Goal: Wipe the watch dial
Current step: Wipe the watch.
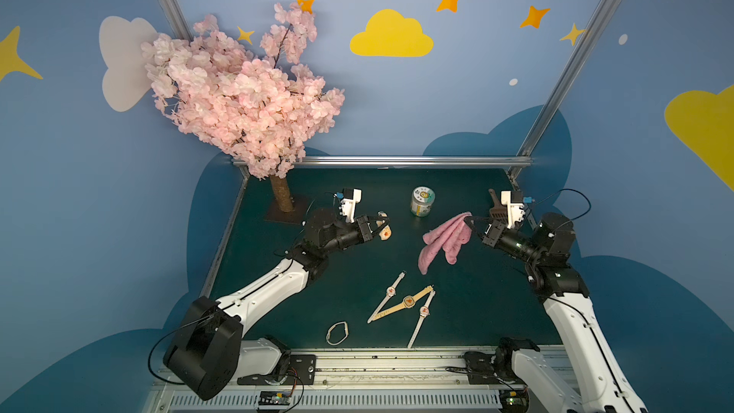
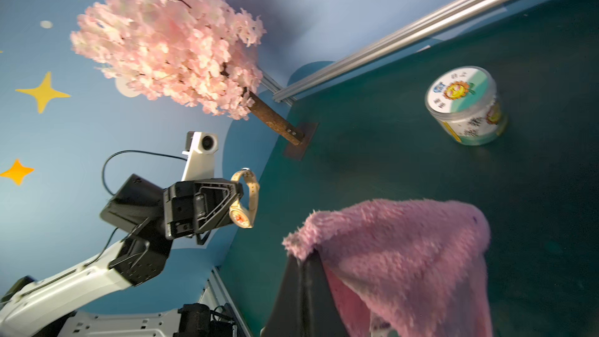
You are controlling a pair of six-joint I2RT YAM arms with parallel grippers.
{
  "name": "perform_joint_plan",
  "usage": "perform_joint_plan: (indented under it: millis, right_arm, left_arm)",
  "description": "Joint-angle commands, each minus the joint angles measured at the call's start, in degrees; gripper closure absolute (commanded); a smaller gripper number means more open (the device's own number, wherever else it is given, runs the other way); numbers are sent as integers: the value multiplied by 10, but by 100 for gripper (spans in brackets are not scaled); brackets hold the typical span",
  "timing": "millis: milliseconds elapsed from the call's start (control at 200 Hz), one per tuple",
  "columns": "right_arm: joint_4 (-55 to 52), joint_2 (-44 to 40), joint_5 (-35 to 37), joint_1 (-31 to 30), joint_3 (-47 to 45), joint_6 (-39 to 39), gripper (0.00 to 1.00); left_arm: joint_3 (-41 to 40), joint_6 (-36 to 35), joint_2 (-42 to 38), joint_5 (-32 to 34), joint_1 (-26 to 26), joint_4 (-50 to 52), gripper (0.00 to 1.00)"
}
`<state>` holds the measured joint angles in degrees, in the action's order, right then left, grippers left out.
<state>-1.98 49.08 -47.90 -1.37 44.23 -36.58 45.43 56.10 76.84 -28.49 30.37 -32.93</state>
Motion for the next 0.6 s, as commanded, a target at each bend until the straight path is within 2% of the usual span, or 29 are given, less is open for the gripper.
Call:
perform_joint_plan:
  millis: [0, 195, 335, 596]
  right_arm:
    - [105, -11, -39, -34, -5, -32, 100]
    - [78, 8, 20, -134, 7, 14, 100]
    - [115, 34, 40, -175, -3, 10, 100]
    - [180, 70, 149, -261, -39, -2, 100]
  left_arm:
    - [34, 26, 35, -33, 5, -80, 97]
    - [63, 34, 79, -24, 32, -116, 97]
    - [60, 44, 93, -5, 47, -142, 97]
    - [46, 57, 99, 5, 67, -172, 97]
